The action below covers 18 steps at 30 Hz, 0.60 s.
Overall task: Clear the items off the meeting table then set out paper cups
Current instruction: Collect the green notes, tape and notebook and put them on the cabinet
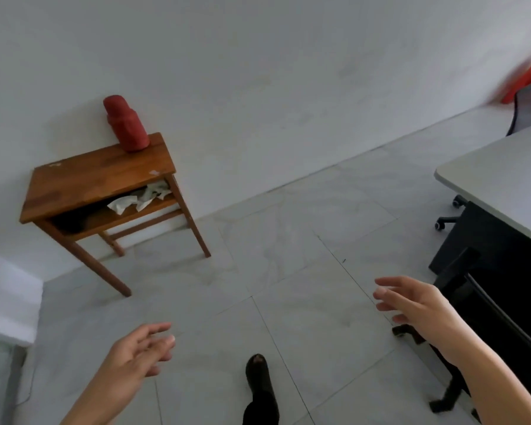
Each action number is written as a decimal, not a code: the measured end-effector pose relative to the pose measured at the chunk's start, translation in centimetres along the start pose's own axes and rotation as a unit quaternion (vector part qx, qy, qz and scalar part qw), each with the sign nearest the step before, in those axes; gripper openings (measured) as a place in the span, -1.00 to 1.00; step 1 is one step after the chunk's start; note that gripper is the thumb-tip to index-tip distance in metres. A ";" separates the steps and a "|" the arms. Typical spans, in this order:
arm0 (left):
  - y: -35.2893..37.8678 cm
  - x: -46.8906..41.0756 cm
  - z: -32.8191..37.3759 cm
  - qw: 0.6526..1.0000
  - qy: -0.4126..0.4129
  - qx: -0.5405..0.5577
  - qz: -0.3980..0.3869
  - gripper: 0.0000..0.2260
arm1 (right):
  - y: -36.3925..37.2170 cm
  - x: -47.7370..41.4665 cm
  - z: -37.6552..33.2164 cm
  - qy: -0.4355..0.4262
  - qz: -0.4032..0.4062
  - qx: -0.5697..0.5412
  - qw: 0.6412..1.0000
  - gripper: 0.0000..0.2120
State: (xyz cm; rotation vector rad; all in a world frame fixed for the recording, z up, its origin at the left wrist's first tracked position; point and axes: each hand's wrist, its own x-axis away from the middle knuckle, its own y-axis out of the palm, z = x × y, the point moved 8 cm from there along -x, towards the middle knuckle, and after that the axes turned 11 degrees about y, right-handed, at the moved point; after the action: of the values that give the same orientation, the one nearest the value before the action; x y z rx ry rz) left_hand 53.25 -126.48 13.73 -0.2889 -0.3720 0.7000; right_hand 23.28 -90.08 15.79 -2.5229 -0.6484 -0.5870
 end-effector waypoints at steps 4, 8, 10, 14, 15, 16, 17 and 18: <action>0.6 -12.7 3.7 1.000 -0.005 -0.007 -0.018 -0.85 | 0.4 -7.5 -2.7 0.039 0.029 -0.002 0.999 -0.83; 2.6 -25.5 11.2 0.999 0.035 -0.016 -0.034 -0.81 | -0.1 -13.0 -8.3 0.050 0.039 -0.018 0.998 -0.80; 5.6 -31.0 15.2 0.994 0.067 -0.027 -0.078 -0.82 | -2.2 -14.8 -10.7 0.046 0.058 -0.074 0.994 -0.78; 13.9 -39.6 21.5 0.974 0.120 -0.026 -0.190 -0.87 | -7.2 -18.1 -11.7 0.060 0.148 -0.182 0.970 -0.80; 15.9 -41.5 22.5 0.969 0.131 -0.027 -0.208 -0.87 | -8.2 -19.2 -11.3 0.071 0.177 -0.181 0.965 -0.83; 17.9 -43.4 23.3 0.965 0.137 -0.030 -0.224 -0.87 | -9.1 -20.5 -10.8 0.084 0.200 -0.173 0.961 -0.84; 19.8 -45.3 23.9 0.961 0.138 -0.034 -0.238 -0.88 | -10.0 -21.9 -10.2 0.098 0.216 -0.165 0.957 -0.85; 21.7 -47.0 24.4 0.957 0.137 -0.038 -0.252 -0.88 | -10.8 -23.5 -9.8 0.109 0.222 -0.165 0.955 -0.86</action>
State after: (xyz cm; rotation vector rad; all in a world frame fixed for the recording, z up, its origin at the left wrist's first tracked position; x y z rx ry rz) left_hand -2.60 -138.89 16.36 -0.3416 -0.1943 0.1394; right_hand -4.00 -94.72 15.39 -2.7228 0.1145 -0.8395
